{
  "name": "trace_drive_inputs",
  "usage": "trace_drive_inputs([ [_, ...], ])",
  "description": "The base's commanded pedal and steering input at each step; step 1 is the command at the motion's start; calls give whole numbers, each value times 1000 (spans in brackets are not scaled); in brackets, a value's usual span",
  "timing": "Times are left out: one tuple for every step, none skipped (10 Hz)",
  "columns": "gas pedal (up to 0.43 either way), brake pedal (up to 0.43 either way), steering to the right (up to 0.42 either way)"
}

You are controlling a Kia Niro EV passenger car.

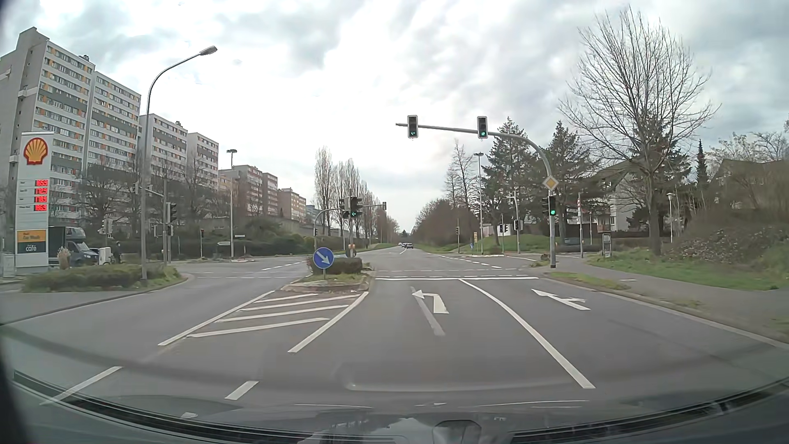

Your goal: Follow the waypoints while adhering to traffic rules and regulations

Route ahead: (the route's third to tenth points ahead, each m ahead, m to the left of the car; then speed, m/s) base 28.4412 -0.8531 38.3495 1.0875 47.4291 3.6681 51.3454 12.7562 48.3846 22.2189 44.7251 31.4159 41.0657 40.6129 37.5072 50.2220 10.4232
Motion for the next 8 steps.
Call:
trace_drive_inputs([
  [138,0,17],
  [138,0,13],
  [118,0,9],
  [87,0,5],
  [79,0,1],
  [67,0,-5],
  [67,0,-10],
  [67,0,-15],
])
